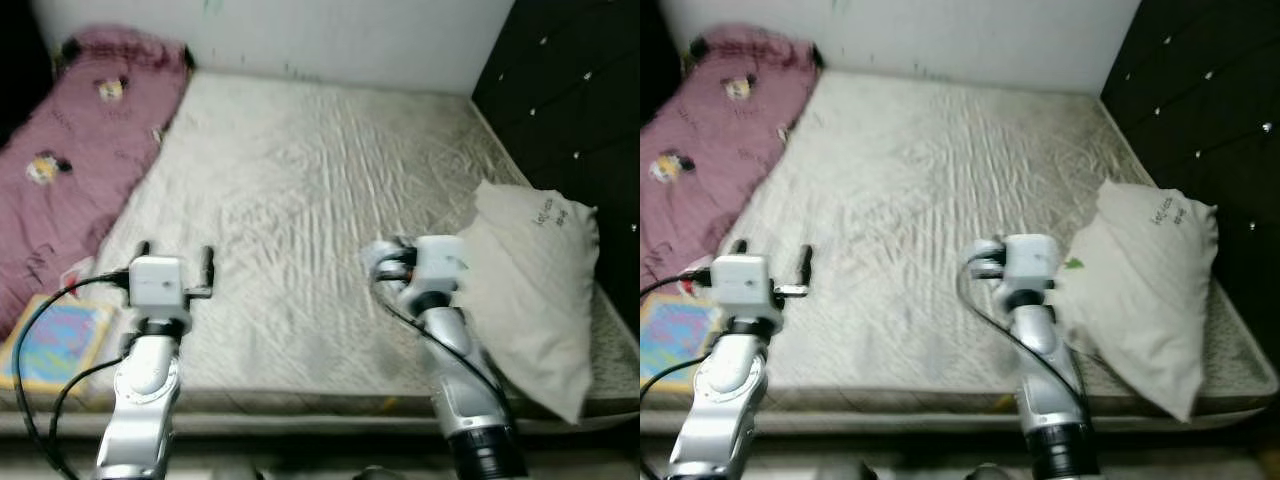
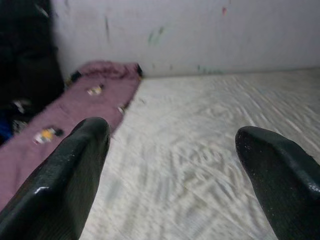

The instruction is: Clean up the room

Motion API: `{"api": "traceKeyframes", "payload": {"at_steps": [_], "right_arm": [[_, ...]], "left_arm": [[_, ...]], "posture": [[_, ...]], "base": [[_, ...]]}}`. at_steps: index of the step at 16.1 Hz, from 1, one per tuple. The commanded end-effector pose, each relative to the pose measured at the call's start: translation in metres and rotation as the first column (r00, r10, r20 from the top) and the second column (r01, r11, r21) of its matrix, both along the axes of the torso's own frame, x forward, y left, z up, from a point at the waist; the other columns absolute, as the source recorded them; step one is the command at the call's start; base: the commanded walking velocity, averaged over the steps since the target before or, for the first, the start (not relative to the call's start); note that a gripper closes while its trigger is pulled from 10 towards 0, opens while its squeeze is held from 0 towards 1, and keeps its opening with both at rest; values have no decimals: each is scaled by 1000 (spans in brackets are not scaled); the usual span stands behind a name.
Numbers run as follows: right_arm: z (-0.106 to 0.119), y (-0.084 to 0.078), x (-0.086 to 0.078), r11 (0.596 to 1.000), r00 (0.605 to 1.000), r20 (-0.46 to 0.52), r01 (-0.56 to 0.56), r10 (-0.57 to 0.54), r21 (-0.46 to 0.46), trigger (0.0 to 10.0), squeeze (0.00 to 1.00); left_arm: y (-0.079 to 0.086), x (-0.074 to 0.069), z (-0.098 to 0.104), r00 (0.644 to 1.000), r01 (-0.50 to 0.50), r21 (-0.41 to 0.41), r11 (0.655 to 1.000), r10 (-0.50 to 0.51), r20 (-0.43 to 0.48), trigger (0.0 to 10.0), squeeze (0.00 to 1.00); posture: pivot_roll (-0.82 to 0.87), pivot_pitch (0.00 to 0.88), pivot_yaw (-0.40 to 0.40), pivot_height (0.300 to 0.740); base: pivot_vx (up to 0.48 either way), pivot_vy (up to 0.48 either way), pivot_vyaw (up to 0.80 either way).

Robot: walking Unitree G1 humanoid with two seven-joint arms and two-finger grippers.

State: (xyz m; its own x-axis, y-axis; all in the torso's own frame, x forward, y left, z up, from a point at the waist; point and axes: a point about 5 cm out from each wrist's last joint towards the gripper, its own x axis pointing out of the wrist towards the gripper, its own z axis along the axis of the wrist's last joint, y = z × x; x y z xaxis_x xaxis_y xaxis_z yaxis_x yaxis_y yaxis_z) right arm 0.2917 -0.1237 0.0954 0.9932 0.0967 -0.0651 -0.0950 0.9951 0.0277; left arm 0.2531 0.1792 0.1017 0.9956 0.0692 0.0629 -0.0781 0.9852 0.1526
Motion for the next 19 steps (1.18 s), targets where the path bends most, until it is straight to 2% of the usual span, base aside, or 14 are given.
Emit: {"api": "traceKeyframes", "payload": {"at_steps": [1,6,9,19], "right_arm": [[-4,-19,-1,998,998,-29,56,-57,-34,10000,0],[-4,-15,-1,1000,999,-29,19,-19,-11,10000,0],[-4,-14,1,1000,999,-37,12,-12,-3,10000,0],[-4,-11,2,1000,999,-29,-15,15,-8,10000,0]], "left_arm": [[-10,2,0,1000,27,-21,999,-27,-1,10000,0],[-10,3,0,1000,25,-33,999,-25,-6,10000,0],[-9,5,-1,1000,17,-45,999,-18,-14,10000,0],[-11,8,0,1000,18,-50,999,-19,-8,10000,0]], "posture": [[101,0,-36,740],[102,0,-40,740],[101,0,-41,740],[98,0,-39,740]], "base": [[0,480,0],[0,480,0],[0,480,-760],[0,480,0]]}}
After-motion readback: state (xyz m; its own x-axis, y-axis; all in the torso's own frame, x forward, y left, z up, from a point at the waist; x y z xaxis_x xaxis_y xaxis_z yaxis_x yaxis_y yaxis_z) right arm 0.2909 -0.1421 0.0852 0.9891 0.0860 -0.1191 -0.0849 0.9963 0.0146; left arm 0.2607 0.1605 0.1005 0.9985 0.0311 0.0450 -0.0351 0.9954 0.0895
